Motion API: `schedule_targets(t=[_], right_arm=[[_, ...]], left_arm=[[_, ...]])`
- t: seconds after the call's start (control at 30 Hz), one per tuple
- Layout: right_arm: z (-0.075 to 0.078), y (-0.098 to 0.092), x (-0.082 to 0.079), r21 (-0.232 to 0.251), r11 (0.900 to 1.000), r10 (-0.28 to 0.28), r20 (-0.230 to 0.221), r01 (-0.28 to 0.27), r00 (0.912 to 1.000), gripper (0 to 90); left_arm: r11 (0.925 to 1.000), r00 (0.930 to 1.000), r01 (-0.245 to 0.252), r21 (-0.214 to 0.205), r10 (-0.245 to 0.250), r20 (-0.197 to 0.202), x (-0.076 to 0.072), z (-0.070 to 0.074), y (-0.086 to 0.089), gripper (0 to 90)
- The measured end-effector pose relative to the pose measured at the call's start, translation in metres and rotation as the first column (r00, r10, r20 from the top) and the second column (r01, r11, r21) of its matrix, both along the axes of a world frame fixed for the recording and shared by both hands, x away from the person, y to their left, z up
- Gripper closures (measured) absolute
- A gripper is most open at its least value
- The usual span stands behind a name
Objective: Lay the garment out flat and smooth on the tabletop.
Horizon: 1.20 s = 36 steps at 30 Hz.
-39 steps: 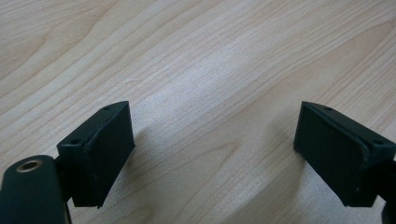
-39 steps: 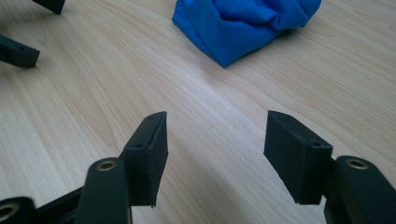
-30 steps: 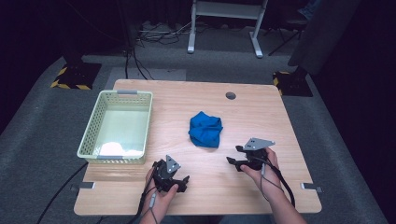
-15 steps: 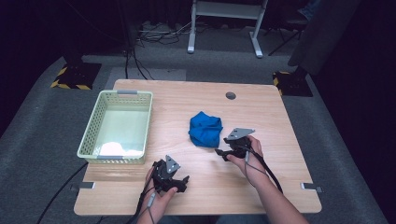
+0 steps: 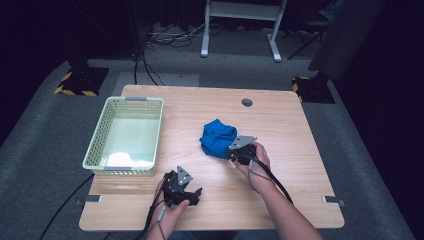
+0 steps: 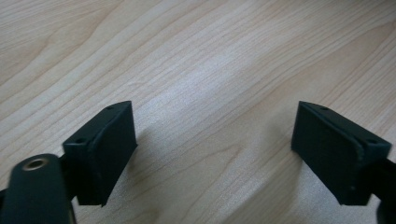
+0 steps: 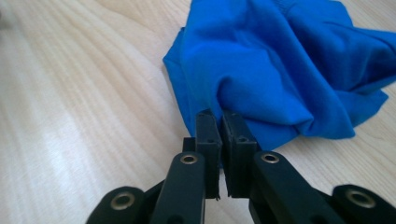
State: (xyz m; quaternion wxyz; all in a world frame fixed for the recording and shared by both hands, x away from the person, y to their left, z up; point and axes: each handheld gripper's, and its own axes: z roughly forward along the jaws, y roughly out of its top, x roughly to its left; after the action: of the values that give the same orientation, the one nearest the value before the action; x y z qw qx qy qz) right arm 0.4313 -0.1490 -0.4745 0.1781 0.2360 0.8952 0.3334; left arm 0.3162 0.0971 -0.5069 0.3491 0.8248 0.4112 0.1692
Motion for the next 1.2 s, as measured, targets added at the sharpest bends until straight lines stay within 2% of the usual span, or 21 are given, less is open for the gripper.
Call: schedule_targets(t=[0.1, 0.27, 0.43, 0.57, 0.8, 0.83, 0.9, 0.93, 1.0, 1.07, 1.2], right_arm=[[0.002, -0.003, -0.008, -0.004, 0.9997, 0.024, -0.004, -0.024, 0.9997, 87.1], [0.003, -0.012, -0.024, 0.015, 0.9988, 0.047, -0.015, -0.047, 0.9988, 87.1], [0.001, -0.032, -0.040, 0.029, 0.9974, 0.067, -0.031, -0.066, 0.9973, 87.0], [0.003, -0.050, -0.051, 0.033, 0.9962, 0.081, -0.036, -0.080, 0.9960, 87.0], [0.006, -0.074, -0.071, 0.004, 0.9941, 0.109, -0.079, -0.109, 0.9909, 86.5], [0.008, -0.079, -0.073, -0.005, 0.9948, 0.101, -0.081, -0.102, 0.9916, 85.2], [0.011, -0.087, -0.078, -0.017, 0.9978, 0.062, -0.066, -0.063, 0.9959, 72.2], [0.013, -0.089, -0.081, -0.002, 0.9994, 0.035, -0.051, -0.036, 0.9981, 63.8], [0.019, -0.090, -0.087, 0.052, 0.9986, 0.001, -0.033, 0.001, 0.9995, 53.9], [0.024, -0.083, -0.092, 0.070, 0.9975, -0.005, -0.006, 0.006, 1.0000, 48.1], [0.029, -0.062, -0.093, 0.068, 0.9976, 0.011, 0.033, -0.013, 0.9994, 40.8]], left_arm=[[0.9999, 0.9999, -0.012, -0.007, 0.012, 0.006, 0.000, 0.000, 0.001, 17.9], [0.9997, 0.9998, -0.021, -0.010, 0.021, 0.006, 0.001, 0.000, 0.001, 19.0], [0.9996, 0.9997, -0.023, -0.014, 0.023, -0.003, 0.003, 0.002, -0.001, 19.2], [0.9997, 0.9999, -0.014, -0.017, 0.014, 0.008, 0.006, 0.006, -0.007, 19.3], [0.9996, 0.9997, 0.011, -0.027, -0.010, 0.021, 0.012, 0.012, -0.021, 19.7], [0.9995, 0.9997, 0.013, -0.027, -0.013, 0.023, 0.013, 0.013, -0.023, 19.7], [0.9993, 0.9995, 0.016, -0.033, -0.015, 0.028, 0.015, 0.014, -0.027, 19.7], [0.9992, 0.9994, 0.020, -0.035, -0.019, 0.030, 0.017, 0.015, -0.029, 19.7], [0.9989, 0.9991, 0.025, -0.040, -0.024, 0.036, 0.019, 0.016, -0.032, 19.7], [0.9986, 0.9992, 0.028, -0.045, -0.027, 0.031, 0.021, 0.017, -0.035, 19.8], [0.9983, 0.9989, 0.039, -0.043, -0.038, 0.026, 0.024, 0.017, -0.038, 19.8]])
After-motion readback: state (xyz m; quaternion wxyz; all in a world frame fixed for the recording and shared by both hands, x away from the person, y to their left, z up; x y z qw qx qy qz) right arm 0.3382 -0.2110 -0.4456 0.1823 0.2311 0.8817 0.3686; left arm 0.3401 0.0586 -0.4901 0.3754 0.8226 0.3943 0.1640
